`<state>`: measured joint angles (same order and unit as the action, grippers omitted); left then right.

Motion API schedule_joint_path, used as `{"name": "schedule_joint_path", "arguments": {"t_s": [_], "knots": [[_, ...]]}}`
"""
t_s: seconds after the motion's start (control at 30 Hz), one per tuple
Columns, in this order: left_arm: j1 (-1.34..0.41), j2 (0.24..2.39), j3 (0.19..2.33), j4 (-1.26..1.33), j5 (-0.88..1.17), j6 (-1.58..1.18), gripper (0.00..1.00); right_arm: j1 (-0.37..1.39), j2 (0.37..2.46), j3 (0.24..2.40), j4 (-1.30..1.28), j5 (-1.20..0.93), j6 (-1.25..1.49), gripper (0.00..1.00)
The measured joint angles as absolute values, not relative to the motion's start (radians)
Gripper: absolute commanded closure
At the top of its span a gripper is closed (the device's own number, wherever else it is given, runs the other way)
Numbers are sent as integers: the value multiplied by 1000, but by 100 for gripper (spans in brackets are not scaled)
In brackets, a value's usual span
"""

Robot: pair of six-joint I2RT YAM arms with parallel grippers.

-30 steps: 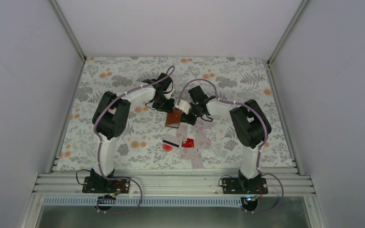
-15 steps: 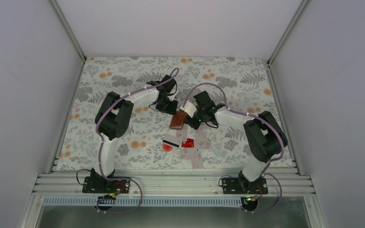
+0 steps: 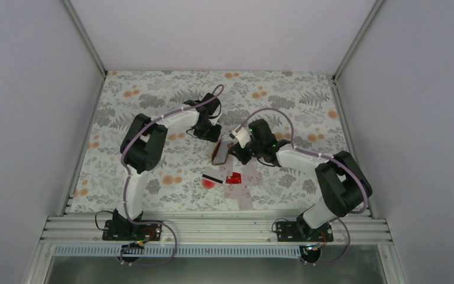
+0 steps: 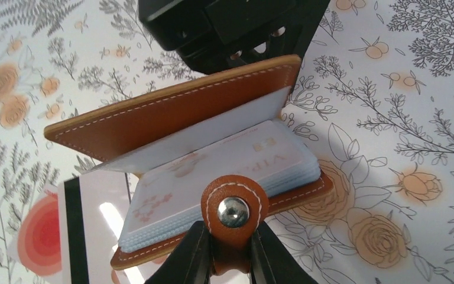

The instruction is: Put the credit cards into the card holder

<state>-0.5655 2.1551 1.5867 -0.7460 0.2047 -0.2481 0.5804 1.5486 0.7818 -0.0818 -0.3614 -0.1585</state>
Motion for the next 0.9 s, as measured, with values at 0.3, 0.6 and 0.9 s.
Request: {"name": "schedule_joint_path", "arguments": {"t_s": [0.3,0.6,0.9], "knots": [[-565,2114,1542,-777,207,-259,75,583,1553,682,73,-344,-22,95],[-565,1955,1441,-846,236,-294,75,587,1556,623,181,-318,54,95],[-593,1922,1418,-780,371,-284,75,590,1557,588,275,-321,71,94]]}}
